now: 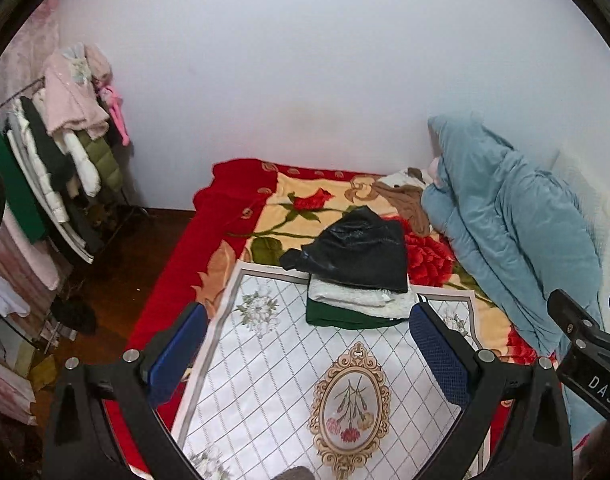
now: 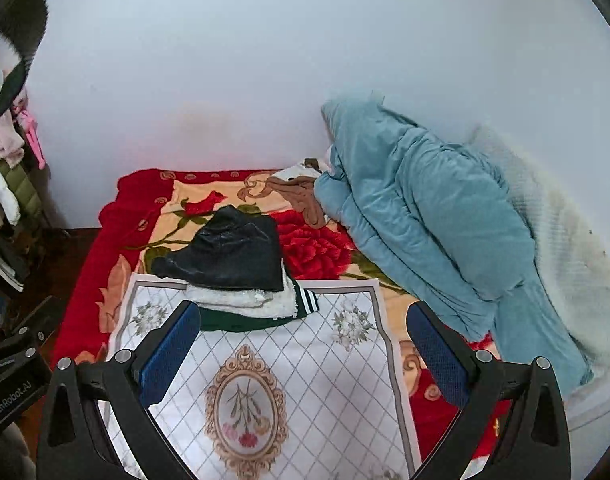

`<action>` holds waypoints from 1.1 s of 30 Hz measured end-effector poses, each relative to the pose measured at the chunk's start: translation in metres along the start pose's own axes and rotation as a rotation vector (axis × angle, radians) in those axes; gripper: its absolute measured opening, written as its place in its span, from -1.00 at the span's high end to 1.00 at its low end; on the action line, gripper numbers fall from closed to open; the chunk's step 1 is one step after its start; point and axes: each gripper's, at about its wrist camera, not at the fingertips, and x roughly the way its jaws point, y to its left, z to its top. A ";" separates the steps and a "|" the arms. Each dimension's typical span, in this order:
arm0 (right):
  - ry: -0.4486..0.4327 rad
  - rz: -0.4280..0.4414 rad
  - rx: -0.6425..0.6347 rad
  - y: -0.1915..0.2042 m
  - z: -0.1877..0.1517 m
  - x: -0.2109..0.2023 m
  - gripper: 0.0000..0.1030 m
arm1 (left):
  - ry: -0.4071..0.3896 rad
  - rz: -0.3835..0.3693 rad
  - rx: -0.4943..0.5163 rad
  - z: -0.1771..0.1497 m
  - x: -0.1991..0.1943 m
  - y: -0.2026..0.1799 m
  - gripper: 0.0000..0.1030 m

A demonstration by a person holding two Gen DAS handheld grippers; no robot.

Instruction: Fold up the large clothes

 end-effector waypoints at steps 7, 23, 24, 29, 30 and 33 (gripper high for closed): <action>-0.031 0.024 -0.020 -0.018 -0.004 -0.081 -1.00 | -0.019 0.011 -0.020 -0.006 -0.063 -0.001 -1.00; -0.048 0.054 -0.020 -0.048 -0.012 -0.167 -1.00 | -0.007 0.003 -0.011 -0.020 -0.117 -0.009 -1.00; -0.044 0.051 -0.018 -0.050 -0.013 -0.169 -1.00 | -0.004 -0.001 -0.010 -0.020 -0.118 -0.010 -1.00; -0.034 0.041 -0.016 -0.055 -0.011 -0.175 -1.00 | 0.013 -0.004 -0.007 -0.023 -0.123 -0.010 -1.00; -0.032 0.038 -0.016 -0.055 -0.011 -0.176 -1.00 | 0.015 -0.006 -0.007 -0.023 -0.124 -0.010 -1.00; -0.033 0.036 -0.016 -0.055 -0.011 -0.178 -1.00 | 0.010 -0.001 -0.010 -0.022 -0.126 -0.009 -1.00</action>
